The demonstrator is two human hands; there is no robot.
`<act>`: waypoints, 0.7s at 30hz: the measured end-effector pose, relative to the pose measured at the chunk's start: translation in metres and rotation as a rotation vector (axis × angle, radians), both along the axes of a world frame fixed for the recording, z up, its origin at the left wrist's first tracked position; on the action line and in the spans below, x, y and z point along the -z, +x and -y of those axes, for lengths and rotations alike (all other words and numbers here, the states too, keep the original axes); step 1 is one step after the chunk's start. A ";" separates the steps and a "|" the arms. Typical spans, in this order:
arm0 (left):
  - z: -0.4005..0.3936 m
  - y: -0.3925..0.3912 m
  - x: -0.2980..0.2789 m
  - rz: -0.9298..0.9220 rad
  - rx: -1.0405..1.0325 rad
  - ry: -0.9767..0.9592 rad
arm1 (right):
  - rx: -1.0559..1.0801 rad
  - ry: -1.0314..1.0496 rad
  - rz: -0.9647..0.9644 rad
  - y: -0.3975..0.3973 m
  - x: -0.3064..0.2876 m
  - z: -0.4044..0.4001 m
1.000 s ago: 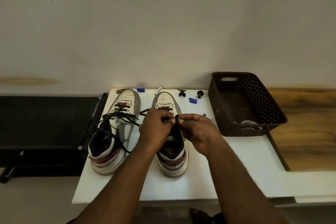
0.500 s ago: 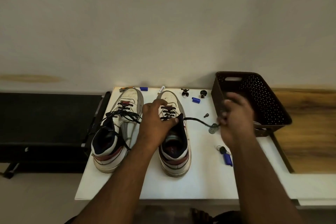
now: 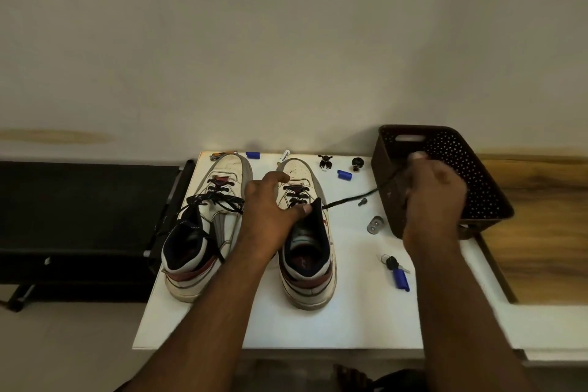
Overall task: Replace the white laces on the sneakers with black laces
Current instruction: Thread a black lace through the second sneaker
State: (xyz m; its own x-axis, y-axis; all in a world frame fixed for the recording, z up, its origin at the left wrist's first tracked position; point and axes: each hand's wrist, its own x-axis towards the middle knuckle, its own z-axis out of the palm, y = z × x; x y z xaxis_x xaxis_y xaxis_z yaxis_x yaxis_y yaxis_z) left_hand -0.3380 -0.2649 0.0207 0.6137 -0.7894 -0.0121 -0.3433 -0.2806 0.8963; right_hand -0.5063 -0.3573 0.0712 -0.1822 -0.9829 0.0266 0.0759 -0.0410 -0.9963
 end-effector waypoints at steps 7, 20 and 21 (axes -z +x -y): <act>0.000 0.006 0.008 -0.319 -0.085 0.053 | -0.592 -0.058 -1.044 0.029 0.037 -0.012; -0.004 0.020 -0.001 -0.015 0.049 0.198 | -0.445 -0.053 -0.962 -0.001 0.027 0.001; -0.003 0.019 0.000 -0.030 0.060 0.196 | -0.579 -0.049 -0.911 0.008 0.027 -0.006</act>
